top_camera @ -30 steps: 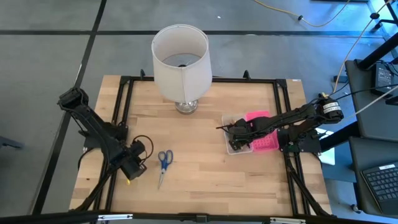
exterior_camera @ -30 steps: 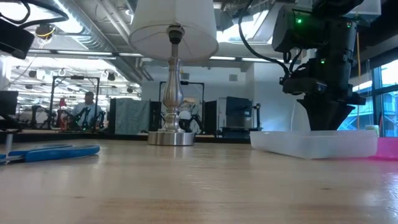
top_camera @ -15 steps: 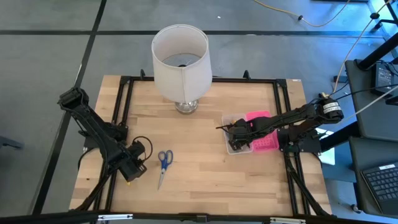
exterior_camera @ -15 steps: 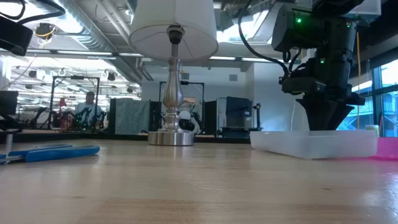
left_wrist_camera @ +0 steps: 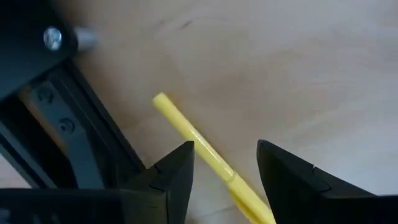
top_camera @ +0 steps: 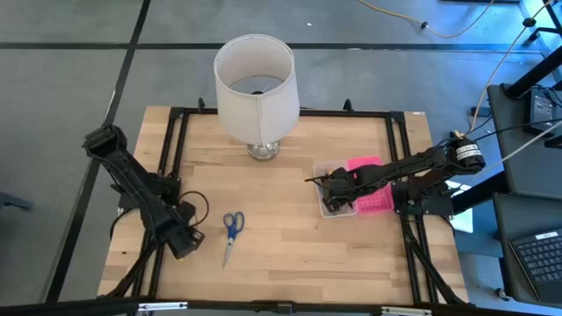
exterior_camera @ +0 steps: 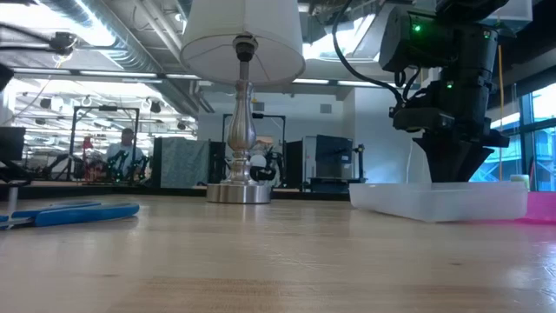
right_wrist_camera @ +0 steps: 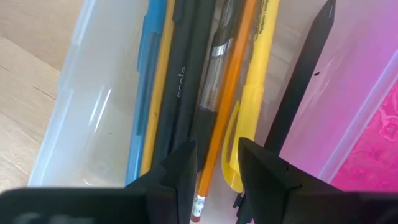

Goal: Pick & place school supplies into a supply box
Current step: Put the yellow pen into the supply box

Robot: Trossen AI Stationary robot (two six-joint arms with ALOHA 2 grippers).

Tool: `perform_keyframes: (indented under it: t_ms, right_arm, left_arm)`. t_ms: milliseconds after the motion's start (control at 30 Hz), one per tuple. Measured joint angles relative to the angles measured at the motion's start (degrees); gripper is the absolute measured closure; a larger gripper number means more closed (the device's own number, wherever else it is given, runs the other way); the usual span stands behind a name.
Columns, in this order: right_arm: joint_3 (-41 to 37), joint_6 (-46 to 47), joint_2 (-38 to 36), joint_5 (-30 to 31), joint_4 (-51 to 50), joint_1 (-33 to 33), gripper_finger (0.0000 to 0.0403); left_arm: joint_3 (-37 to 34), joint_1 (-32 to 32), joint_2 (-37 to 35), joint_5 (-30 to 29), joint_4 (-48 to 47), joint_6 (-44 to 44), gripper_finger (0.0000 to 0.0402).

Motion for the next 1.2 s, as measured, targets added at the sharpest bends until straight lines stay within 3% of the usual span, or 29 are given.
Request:
perform_keyframes:
  t_ms: [267, 467, 633, 1200]
  right_arm:
    - [0.0, -0.1, 0.0, 0.0, 0.3, 0.0, 0.0281]
    - [0.0, -0.2, 0.0, 0.0, 0.4, 0.0, 0.0281]
    - [0.0, -0.2, 0.0, 0.1, 0.4, 0.0, 0.0281]
    - [0.0, -1.3, 0.0, 0.1, 0.4, 0.0, 0.0281]
  left_arm:
    - [-5.4, -2.6, 0.0, 5.7, 3.8, -11.3, 0.0235]
    - [-9.0, -3.6, -0.3, 5.0, 12.8, -12.2, 0.0236]
    - [-9.4, -3.6, -0.3, 5.0, 13.4, -12.0, 0.0243]
    - [-9.5, -3.6, -0.2, 2.7, 13.6, -5.3, 0.0368]
